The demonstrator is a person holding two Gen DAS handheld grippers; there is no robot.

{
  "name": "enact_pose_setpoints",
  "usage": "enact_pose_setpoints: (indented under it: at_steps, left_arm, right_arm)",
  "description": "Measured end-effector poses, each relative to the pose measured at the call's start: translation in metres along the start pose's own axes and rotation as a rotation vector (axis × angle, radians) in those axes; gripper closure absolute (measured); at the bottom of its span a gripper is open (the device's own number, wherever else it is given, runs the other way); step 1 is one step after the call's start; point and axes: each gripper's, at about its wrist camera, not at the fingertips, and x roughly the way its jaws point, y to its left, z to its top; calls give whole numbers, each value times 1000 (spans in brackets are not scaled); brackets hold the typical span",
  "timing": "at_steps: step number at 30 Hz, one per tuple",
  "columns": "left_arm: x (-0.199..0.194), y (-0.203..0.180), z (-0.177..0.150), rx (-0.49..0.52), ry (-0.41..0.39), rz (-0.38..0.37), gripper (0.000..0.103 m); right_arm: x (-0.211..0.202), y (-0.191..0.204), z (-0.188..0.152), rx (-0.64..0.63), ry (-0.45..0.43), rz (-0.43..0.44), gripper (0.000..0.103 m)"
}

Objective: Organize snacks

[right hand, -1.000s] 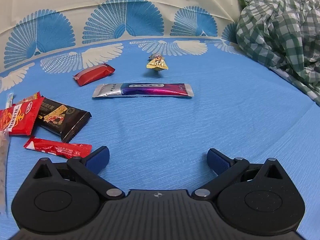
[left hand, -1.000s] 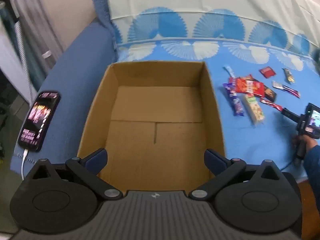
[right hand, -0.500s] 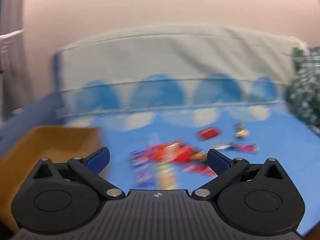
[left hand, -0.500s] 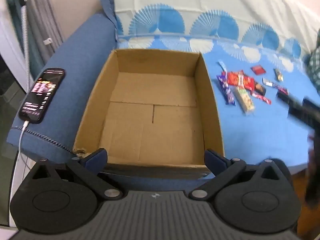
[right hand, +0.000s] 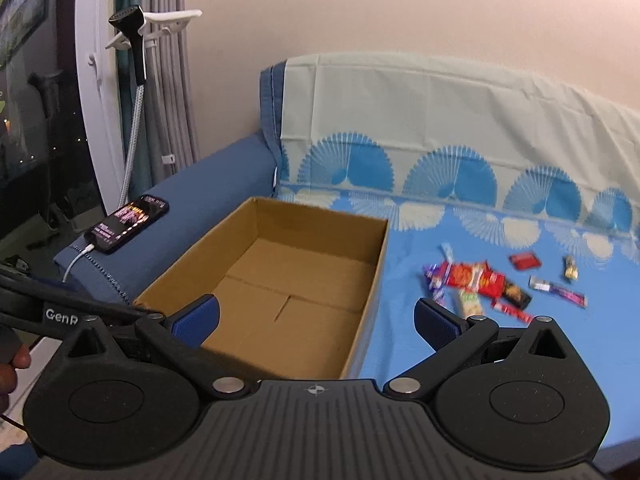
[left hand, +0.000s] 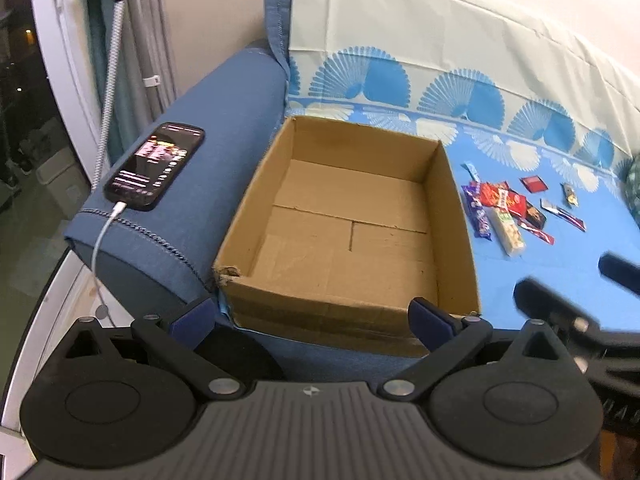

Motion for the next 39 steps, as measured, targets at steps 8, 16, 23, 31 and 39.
enact_pose_setpoints:
  at_steps: [8, 16, 23, 31, 39]
  left_arm:
    - [-4, 12, 2, -4, -7, 27, 0]
    - [-2, 10, 0, -3, 22, 47, 0]
    - [-3, 7, -2, 0, 32, 44, 0]
    - [-2, 2, -2, 6, 41, 52, 0]
    - [0, 3, -1, 9, 51, 52, 0]
  right_arm:
    - [-1, 22, -4, -30, 25, -8, 0]
    - [-9, 27, 2, -42, 41, -7, 0]
    - [-10, 23, 3, -31, 48, -5, 0]
    - [-10, 25, 5, -27, 53, -5, 0]
    - [-9, 24, 4, -25, 55, -4, 0]
